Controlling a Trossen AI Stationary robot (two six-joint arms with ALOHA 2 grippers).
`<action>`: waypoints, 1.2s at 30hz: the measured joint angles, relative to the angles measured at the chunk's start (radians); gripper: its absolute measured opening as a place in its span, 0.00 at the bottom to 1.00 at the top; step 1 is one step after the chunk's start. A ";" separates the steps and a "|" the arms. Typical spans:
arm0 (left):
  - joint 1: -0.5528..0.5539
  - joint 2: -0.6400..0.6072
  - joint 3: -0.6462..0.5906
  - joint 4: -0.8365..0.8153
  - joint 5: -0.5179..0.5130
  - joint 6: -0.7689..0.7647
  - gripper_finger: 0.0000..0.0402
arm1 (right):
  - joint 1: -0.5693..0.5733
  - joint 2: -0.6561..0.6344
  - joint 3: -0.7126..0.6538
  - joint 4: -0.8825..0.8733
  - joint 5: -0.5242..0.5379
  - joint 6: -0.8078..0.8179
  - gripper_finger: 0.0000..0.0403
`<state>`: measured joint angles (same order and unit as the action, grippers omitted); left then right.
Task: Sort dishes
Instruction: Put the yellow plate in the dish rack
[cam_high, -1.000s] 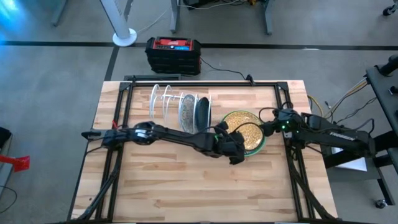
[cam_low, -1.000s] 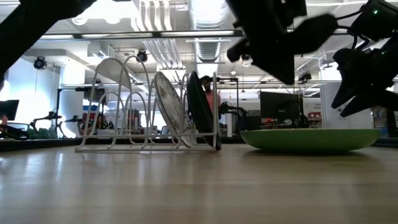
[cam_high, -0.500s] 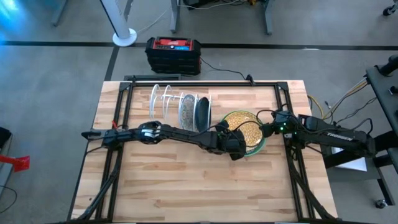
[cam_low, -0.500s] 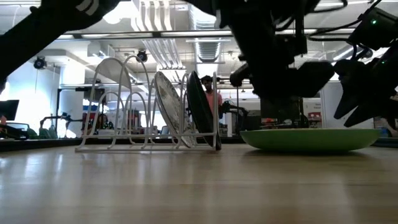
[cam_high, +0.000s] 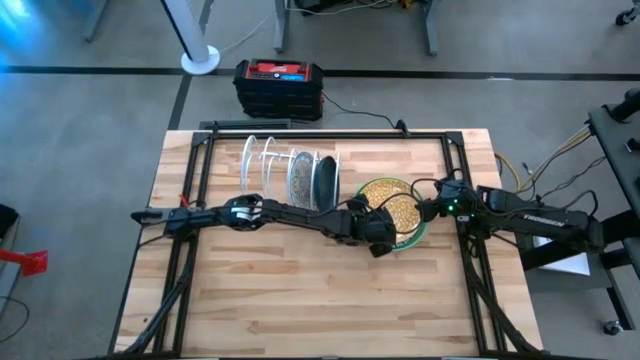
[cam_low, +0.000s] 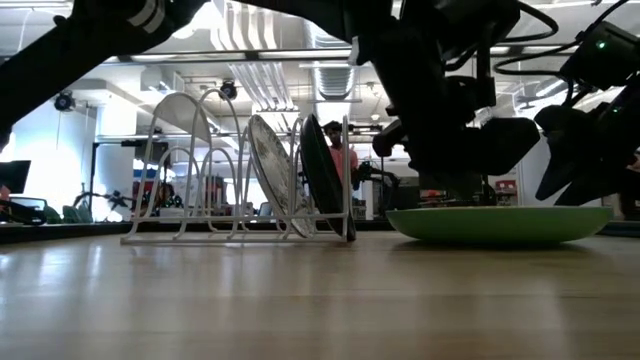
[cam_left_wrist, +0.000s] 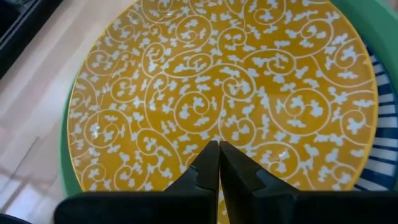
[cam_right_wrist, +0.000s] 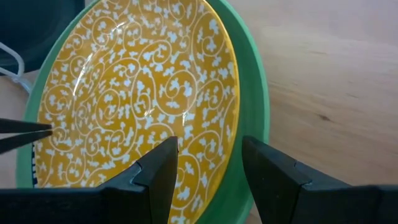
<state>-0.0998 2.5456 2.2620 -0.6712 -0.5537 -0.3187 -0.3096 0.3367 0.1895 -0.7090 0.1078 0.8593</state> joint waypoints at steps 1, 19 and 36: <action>0.001 0.001 0.000 0.000 0.006 0.000 0.00 | 0.000 0.000 0.000 0.001 0.000 0.000 0.43; 0.007 0.052 0.001 0.070 0.071 -0.009 0.00 | 0.000 0.013 -0.014 0.044 -0.013 -0.024 0.40; 0.026 0.053 0.001 0.106 0.068 -0.003 0.00 | 0.000 0.024 -0.020 0.058 -0.012 -0.052 0.27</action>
<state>-0.0733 2.5988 2.2627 -0.5655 -0.4858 -0.3215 -0.3096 0.3602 0.1692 -0.6506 0.0956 0.8073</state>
